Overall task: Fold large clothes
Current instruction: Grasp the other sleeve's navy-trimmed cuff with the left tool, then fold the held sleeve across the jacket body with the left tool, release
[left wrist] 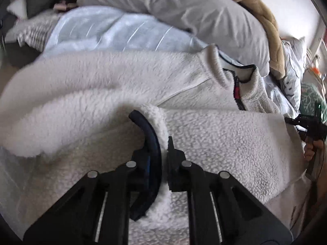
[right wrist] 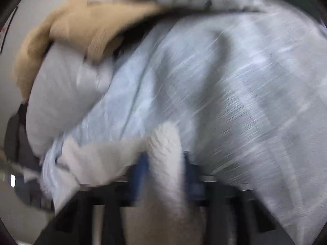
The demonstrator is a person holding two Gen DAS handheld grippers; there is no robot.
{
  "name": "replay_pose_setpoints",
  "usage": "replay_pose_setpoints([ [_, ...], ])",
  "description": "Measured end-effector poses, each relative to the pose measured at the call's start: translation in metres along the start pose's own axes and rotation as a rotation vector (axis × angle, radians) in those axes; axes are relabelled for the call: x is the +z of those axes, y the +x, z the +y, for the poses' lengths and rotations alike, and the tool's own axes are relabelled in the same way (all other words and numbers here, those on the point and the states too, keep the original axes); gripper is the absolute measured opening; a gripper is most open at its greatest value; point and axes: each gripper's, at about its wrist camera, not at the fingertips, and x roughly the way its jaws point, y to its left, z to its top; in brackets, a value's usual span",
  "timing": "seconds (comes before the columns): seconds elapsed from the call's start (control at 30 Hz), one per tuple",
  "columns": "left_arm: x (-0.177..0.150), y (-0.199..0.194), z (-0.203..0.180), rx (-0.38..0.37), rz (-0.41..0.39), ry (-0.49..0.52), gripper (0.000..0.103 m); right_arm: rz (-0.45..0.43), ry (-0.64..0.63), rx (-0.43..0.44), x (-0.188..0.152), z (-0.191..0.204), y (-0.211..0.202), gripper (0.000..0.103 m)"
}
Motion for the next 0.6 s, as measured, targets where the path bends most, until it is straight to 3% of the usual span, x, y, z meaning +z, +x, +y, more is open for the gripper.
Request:
replay_pose_setpoints([
  [0.07,0.001,-0.007,0.0,0.025,-0.04,-0.014,0.013,-0.066,-0.156,-0.098,-0.009,0.024,-0.007,0.015],
  [0.1,0.001,-0.01,0.003,0.025,-0.053,-0.029,0.013,-0.159,-0.196,-0.167,-0.014,0.033,-0.022,0.015],
  [0.2,0.0,-0.005,0.0,0.018,-0.039,-0.012,0.013,-0.38,-0.185,-0.207,-0.025,0.035,-0.06,0.014],
  [0.3,-0.004,0.01,0.003,0.041,0.011,-0.01,0.014,-0.385,-0.217,-0.354,-0.028,0.037,-0.039,0.014],
  [0.4,0.0,0.009,0.008,0.024,0.023,-0.034,0.016,-0.307,-0.2,-0.353,-0.028,0.034,-0.022,0.023],
  [0.43,0.002,0.004,0.007,0.028,0.007,-0.025,0.019,-0.321,-0.191,-0.34,-0.03,0.035,-0.03,0.033],
  [0.47,0.003,-0.001,0.005,0.046,-0.011,-0.009,0.022,-0.334,-0.19,-0.339,-0.032,0.036,-0.035,0.049],
  [0.5,0.005,-0.003,0.004,0.07,-0.027,0.0,0.026,-0.351,-0.2,-0.331,-0.034,0.038,-0.046,0.057],
  [0.53,0.007,-0.011,0.003,0.12,-0.063,0.009,0.037,-0.378,-0.222,-0.321,-0.04,0.041,-0.061,0.064],
  [0.57,0.009,-0.016,0.004,0.143,-0.088,0.008,0.046,-0.392,-0.237,-0.318,-0.045,0.042,-0.07,0.064],
  [0.6,0.011,-0.023,0.004,0.151,-0.114,0.004,0.061,-0.392,-0.253,-0.314,-0.05,0.045,-0.079,0.064],
])
